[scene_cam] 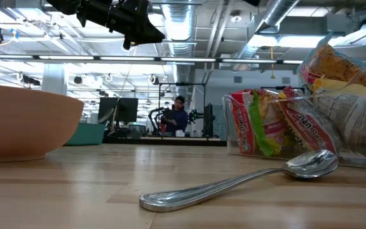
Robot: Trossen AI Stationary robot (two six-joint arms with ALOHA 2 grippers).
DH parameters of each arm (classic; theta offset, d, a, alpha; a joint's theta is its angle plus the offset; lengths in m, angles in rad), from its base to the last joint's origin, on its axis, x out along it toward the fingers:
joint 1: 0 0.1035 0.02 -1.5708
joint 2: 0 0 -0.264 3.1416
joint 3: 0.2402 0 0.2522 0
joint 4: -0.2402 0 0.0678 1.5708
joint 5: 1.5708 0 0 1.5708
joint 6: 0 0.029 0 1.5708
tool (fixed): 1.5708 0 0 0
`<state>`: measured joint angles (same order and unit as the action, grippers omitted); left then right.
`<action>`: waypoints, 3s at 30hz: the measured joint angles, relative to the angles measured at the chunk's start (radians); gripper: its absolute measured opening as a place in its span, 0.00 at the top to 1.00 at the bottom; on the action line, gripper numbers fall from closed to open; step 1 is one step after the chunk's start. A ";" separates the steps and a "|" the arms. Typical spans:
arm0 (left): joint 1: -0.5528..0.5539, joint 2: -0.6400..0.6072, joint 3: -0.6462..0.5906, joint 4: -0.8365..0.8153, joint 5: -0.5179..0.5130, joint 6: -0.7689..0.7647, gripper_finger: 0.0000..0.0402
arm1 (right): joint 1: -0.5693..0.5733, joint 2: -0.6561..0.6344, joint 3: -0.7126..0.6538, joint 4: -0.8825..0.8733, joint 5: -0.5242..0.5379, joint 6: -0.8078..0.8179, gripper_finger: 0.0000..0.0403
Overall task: Pick & Place Food Item
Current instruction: Put the silver spoon into the green bin
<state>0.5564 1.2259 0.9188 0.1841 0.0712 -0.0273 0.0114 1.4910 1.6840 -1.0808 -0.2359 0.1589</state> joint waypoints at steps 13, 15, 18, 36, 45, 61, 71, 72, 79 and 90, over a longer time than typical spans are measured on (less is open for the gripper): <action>0.000 0.000 0.000 0.000 0.000 0.000 0.78 | -0.053 -0.049 -0.022 -0.122 -0.055 -0.143 1.00; 0.000 0.000 0.000 0.000 0.000 -0.006 0.78 | -0.053 -0.074 -0.044 -0.125 -0.055 -0.139 1.00; -0.012 0.000 0.000 0.000 0.001 -0.115 0.78 | -0.053 -0.123 -0.085 -0.095 -0.052 -0.121 1.00; -0.224 0.000 0.000 0.016 0.269 -0.585 0.78 | -0.054 -0.335 -0.199 -0.040 0.307 0.079 1.00; -0.352 0.000 0.000 0.015 0.268 -0.548 0.78 | -0.054 -0.338 -0.201 -0.081 0.401 0.104 1.00; -0.372 0.000 0.000 0.014 0.267 -0.546 0.78 | 0.091 -0.219 -0.199 -0.013 0.253 0.166 1.00; -0.371 0.000 0.000 0.014 0.266 -0.546 0.78 | 0.314 -0.023 -0.199 0.097 0.251 -0.055 1.00; -0.371 0.000 0.000 0.014 0.266 -0.546 0.78 | 0.325 -0.003 -0.199 0.104 0.251 -0.058 1.00; -0.371 0.000 0.000 0.014 0.259 -0.546 0.78 | 0.367 0.136 -0.199 0.115 0.259 -0.088 1.00; -0.371 0.000 0.000 0.015 0.234 -0.546 0.78 | 0.371 0.324 -0.199 0.162 0.262 -0.143 1.00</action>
<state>0.1856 1.2259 0.9188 0.1988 0.3050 -0.5728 0.3829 1.8153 1.4853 -0.9189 0.0265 0.0155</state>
